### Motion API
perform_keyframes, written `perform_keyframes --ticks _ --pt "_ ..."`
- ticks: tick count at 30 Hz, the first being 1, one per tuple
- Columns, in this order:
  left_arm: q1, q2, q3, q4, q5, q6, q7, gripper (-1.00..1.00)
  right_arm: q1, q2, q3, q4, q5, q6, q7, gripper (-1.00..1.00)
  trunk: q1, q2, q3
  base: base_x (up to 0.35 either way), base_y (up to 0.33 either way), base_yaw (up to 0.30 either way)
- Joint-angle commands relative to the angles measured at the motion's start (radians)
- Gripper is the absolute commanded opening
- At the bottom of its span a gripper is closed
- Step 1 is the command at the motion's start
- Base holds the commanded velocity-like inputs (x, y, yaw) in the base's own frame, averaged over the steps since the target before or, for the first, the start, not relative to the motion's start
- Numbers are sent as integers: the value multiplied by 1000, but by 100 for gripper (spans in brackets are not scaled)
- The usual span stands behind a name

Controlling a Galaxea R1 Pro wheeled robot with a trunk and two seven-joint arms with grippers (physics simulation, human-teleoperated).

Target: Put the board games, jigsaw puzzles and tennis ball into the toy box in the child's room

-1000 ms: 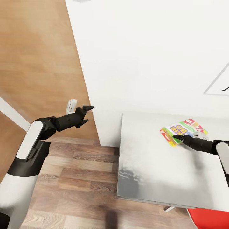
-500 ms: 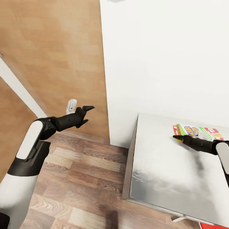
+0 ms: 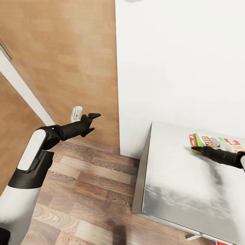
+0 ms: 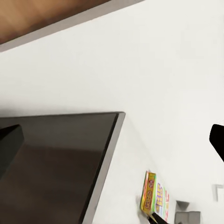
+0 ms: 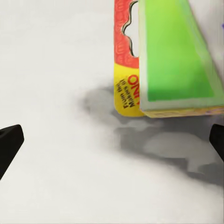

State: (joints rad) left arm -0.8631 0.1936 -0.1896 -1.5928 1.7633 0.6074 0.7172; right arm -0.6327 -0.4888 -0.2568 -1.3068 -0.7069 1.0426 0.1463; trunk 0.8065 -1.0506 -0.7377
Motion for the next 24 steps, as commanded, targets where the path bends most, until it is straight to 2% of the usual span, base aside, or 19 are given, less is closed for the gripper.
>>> perform_keyframes --ticks 1,5,6,9,12,15,16,21,24 --pt "-1 1 -1 -1 8 -2 9 100 10 -10 -2 -11 7 5 11 100 0 -1 -1 0 0 16" --pt "-1 0 -1 -1 -3 -2 6 100 49 -38 -5 -48 -14 5 13 100 0 -1 -1 0 0 11" --pt "-1 0 -1 -1 -3 -2 6 100 49 -38 -5 -48 -14 5 13 100 0 -1 -1 0 0 8" --pt "-1 0 -1 -1 -25 -2 -8 100 89 -70 -26 -80 -57 5 14 100 0 -1 -1 0 0 5" --pt "-1 0 -1 -1 -32 -2 -13 100 100 -81 -39 -87 -75 5 14 100 0 -1 -1 0 0 4" --pt "-1 0 -1 -1 -46 -2 -22 100 122 -113 -86 -101 -116 5 13 100 0 -1 -1 0 -4 2" --pt "-1 0 -1 -1 -46 -2 -22 100 122 -113 -86 -101 -116 5 13 100 0 -1 -1 0 -13 2" --pt "-1 0 -1 0 -55 -2 -28 100 136 -151 -153 -110 -144 5 13 100 0 -1 -1 0 -96 1" --pt "-1 0 -1 0 -56 -2 -28 100 138 -162 -169 -113 -148 5 13 100 0 -1 -1 0 -168 1"
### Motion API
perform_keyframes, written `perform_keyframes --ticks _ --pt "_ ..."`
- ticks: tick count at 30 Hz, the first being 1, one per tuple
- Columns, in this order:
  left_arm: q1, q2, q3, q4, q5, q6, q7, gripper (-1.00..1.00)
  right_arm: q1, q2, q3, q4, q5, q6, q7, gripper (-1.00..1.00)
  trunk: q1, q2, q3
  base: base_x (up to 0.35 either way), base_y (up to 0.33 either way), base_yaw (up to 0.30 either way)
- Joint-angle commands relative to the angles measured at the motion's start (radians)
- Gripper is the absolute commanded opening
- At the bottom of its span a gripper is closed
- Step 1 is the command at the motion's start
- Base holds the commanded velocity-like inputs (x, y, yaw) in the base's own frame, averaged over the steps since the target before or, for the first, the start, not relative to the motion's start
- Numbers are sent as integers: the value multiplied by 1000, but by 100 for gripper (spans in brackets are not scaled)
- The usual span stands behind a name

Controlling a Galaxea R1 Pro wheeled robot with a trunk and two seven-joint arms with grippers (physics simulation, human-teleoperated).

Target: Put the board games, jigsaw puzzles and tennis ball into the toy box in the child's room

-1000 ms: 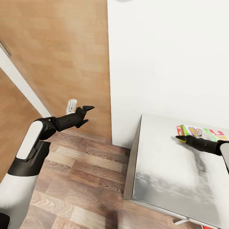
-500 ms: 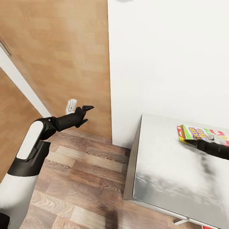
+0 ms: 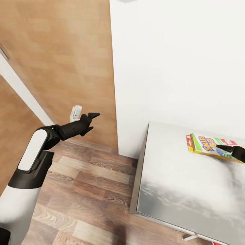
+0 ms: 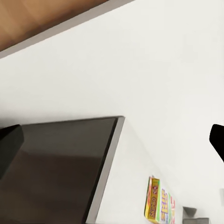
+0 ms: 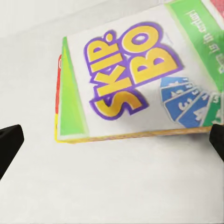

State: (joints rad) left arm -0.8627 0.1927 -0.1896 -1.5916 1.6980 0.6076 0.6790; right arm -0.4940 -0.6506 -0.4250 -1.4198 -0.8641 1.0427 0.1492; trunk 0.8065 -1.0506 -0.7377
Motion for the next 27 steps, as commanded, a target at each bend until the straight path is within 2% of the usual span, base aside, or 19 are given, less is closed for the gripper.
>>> perform_keyframes --ticks 1,4,5,7,12,20,27 --pt "-1 1 -1 -1 9 -2 9 100 1 -12 -17 -4 6 4 11 100 0 -1 -1 0 -196 0" --pt "-1 1 -1 -1 7 -2 8 100 4 -36 -49 -16 1 4 12 100 0 -1 -1 2 -216 0" --pt "-1 1 -1 -1 7 -2 8 100 4 -36 -49 -16 1 4 12 100 0 -1 -1 5 -224 0" --pt "0 1 -2 -1 6 -2 8 100 9 -61 -78 -28 -3 4 12 100 0 -1 -1 19 -223 0" --pt "1 1 -11 -1 5 -2 7 100 14 -84 -106 -38 -6 4 13 100 0 -1 -1 21 -171 0" --pt "2 1 -26 -1 5 -3 7 100 17 -101 -128 -50 -9 4 13 100 0 -1 -1 9 -72 0" --pt "3 1 -30 -1 5 -3 8 100 16 -105 -135 -50 -8 4 12 100 0 -1 -1 3 -26 0"
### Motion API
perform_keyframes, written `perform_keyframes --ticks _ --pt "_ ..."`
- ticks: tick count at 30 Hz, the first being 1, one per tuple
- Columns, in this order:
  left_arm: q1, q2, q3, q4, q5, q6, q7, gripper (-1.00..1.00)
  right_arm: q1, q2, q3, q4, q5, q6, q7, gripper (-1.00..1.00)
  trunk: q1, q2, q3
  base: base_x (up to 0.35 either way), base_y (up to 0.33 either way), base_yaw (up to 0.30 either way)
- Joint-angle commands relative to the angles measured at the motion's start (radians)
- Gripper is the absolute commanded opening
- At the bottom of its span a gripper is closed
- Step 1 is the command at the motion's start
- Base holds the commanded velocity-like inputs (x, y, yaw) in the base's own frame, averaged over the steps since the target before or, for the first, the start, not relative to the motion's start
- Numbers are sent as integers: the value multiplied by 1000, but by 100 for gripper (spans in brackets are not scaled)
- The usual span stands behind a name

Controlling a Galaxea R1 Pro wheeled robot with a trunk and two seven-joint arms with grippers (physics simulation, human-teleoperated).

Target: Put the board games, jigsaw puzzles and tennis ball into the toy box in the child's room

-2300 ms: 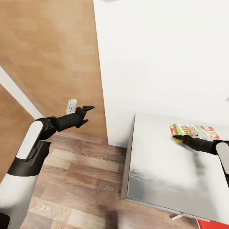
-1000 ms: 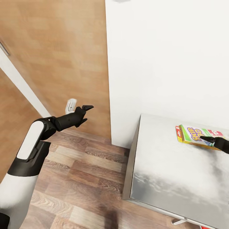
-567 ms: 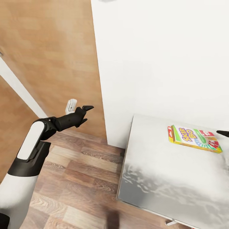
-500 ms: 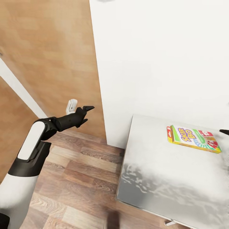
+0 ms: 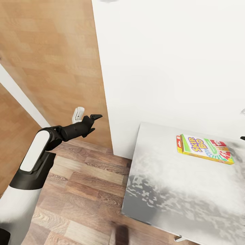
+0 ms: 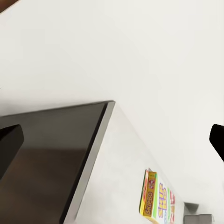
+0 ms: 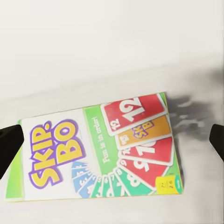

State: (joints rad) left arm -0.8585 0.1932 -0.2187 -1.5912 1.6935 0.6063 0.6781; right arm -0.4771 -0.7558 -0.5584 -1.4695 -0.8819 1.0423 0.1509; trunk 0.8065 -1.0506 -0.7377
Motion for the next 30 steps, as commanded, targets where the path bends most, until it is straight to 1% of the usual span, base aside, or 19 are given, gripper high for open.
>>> perform_keyframes --ticks 1,4,10,13,15,16,17,18,19,20,22,23,25,26,28,29,30 --pt "0 1 -1 -1 10 -2 10 100 -2 -1 -2 3 10 5 9 100 0 -1 -1 2 -13 0" --pt "0 1 -2 -1 10 -2 11 100 -4 -1 -1 7 11 5 7 100 0 -1 -1 1 -11 0" --pt "2 0 -3 -1 12 -3 13 100 -12 -2 3 57 15 5 3 100 0 -1 -1 1 -6 0" --pt "3 0 -3 -1 12 -3 13 100 -21 -1 9 85 17 5 2 100 0 -1 -1 0 -3 0" --pt "4 0 -3 -1 13 -3 13 100 -35 2 27 105 19 5 2 100 0 -1 -1 0 -2 0" --pt "4 0 -3 -1 13 -3 13 100 -35 2 27 105 19 5 2 100 0 -1 -1 0 -2 0" --pt "5 0 -3 -2 13 -3 13 100 -43 4 42 113 19 5 1 100 0 -1 -1 0 -1 0" --pt "5 0 -3 -2 13 -3 13 100 -43 4 42 113 19 5 1 100 0 -1 -1 0 -1 0" --pt "6 0 -4 -2 13 -3 13 100 -53 5 60 121 20 5 0 100 0 -1 -1 0 -1 0" --pt "6 0 -4 -2 13 -3 13 100 -53 5 60 121 20 5 0 100 0 -1 -1 0 -1 0" --pt "7 0 -4 -2 13 -3 14 100 -74 6 102 143 21 5 -1 100 0 -1 -1 0 0 0" --pt "7 0 -4 -2 13 -3 14 100 -74 6 102 143 21 5 -1 100 0 -1 -1 0 0 0" --pt "8 0 -5 -3 14 -3 14 100 -101 8 144 178 22 5 -2 100 0 -1 -1 0 0 0" --pt "8 0 -5 -3 14 -3 14 100 -101 8 144 178 22 5 -2 100 0 -1 -1 0 0 0" --pt "8 0 -5 -4 15 -2 14 100 -137 11 182 226 22 5 -2 100 0 -1 -1 0 0 0" --pt "8 0 -5 -4 15 -2 14 100 -137 11 182 226 22 5 -2 100 0 -1 -1 0 0 0" --pt "8 0 -5 -4 16 -2 13 100 -158 12 200 254 23 5 -2 100 0 -1 -1 0 0 0"
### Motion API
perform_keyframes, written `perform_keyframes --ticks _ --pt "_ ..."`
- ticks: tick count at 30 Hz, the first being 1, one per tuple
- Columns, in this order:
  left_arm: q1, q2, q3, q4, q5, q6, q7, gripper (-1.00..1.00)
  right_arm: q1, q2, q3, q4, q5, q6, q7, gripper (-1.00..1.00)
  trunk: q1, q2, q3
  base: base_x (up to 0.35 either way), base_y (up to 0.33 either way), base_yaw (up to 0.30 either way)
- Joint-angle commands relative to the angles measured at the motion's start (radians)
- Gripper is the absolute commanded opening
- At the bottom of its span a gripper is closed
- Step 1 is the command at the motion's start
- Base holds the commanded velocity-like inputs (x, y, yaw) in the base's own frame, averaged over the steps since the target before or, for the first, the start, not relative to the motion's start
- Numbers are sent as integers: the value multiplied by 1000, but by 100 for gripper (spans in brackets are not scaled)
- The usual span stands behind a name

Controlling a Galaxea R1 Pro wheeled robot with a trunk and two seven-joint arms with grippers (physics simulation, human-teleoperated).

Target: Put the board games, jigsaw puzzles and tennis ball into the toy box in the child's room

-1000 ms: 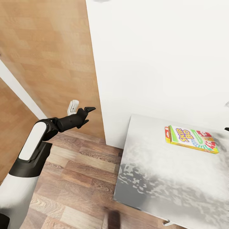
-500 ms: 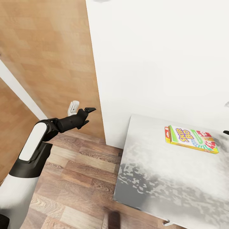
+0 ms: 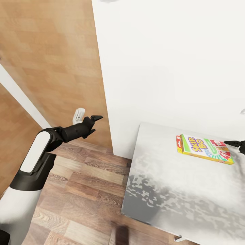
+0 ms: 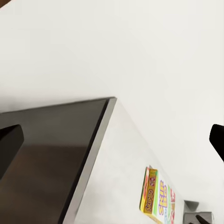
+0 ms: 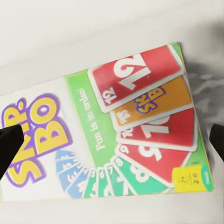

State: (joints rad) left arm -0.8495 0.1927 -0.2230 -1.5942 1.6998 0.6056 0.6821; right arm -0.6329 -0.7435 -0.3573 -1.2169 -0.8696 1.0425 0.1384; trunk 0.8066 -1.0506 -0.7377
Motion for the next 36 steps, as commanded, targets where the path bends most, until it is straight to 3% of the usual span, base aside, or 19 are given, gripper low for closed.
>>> perform_keyframes --ticks 1,6,9,12,17,26,36 --pt "-1 1 -1 -1 10 -2 9 100 -2 0 -1 1 10 5 10 100 0 -1 -1 0 0 0" --pt "-1 1 -1 -2 13 -1 9 100 -92 10 84 127 12 5 11 100 0 -1 -1 0 0 0" --pt "0 1 -1 -2 14 -1 9 100 -115 12 107 157 12 5 11 100 0 -1 -1 0 0 0" --pt "0 1 -2 -3 15 -1 8 100 -177 16 170 234 13 5 12 100 0 -1 -1 0 0 0" --pt "0 1 -2 -4 16 -1 8 100 -215 18 210 289 13 -26 13 100 0 -1 -1 0 0 0" --pt "0 1 -2 -5 17 -1 8 100 -251 15 244 339 13 -52 16 100 0 -1 -1 0 0 0" --pt "2 1 -2 -7 17 -1 8 100 -258 5 246 350 11 -59 14 100 0 -1 -1 0 0 0"
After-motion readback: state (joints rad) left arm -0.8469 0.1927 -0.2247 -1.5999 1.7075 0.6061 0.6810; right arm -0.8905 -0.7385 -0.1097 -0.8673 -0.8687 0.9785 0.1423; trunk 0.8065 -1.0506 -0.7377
